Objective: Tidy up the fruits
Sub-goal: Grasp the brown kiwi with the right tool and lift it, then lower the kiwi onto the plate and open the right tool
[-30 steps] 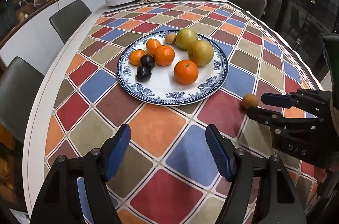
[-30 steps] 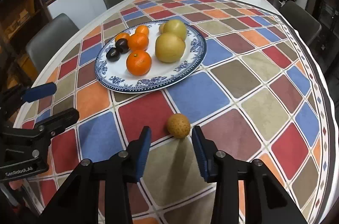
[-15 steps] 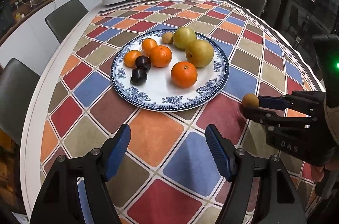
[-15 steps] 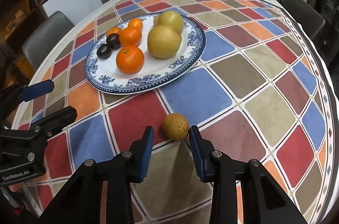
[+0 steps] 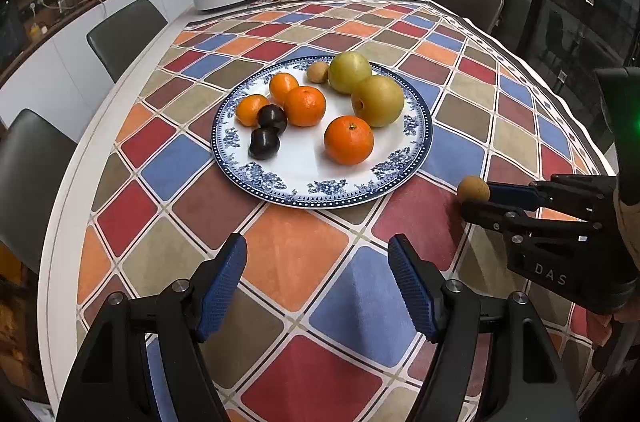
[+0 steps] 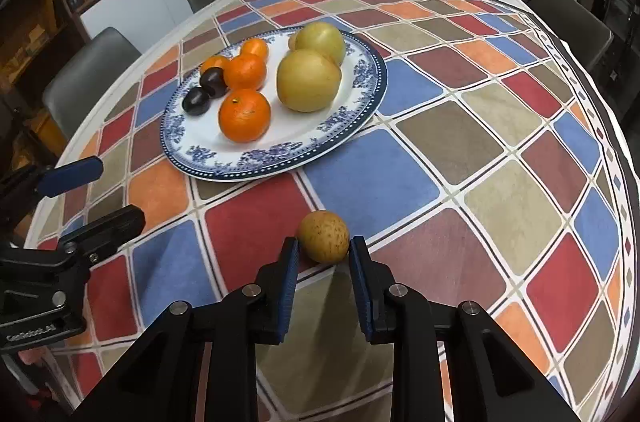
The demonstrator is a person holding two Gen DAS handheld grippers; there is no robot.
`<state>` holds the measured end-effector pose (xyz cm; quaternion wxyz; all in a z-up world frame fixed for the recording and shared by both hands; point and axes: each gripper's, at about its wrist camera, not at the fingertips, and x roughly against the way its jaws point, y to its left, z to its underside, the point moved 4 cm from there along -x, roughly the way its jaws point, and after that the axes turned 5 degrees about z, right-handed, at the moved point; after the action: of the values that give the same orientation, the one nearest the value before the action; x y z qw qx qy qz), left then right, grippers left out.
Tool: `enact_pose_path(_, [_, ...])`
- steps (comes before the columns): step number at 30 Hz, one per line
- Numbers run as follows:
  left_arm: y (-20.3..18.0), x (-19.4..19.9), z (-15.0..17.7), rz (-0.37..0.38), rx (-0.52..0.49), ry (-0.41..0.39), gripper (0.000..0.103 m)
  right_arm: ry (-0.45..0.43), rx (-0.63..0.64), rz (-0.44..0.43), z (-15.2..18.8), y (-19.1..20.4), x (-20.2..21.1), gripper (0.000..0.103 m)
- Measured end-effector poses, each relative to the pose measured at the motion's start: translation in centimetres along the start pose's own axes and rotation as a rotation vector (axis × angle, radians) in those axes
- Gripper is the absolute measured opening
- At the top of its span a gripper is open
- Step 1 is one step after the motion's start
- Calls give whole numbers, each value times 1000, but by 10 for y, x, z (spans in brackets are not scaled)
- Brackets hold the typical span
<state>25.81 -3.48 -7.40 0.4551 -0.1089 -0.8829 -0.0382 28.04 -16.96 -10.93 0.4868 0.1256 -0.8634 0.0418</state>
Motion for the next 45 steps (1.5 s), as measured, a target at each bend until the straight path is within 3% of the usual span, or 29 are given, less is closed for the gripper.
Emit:
enact_pose_path(20, [33, 30, -1, -44, 50, -68, 72, -120, 46, -48, -20, 38, 45, 27])
enact_pose_path(38, [97, 22, -14, -120, 82, -70, 72, -113, 103, -114, -68, 90, 17, 27])
enact_pose_path(45, [111, 13, -14, -126, 103, -56, 72, -105, 115, -96, -82, 99, -4, 27])
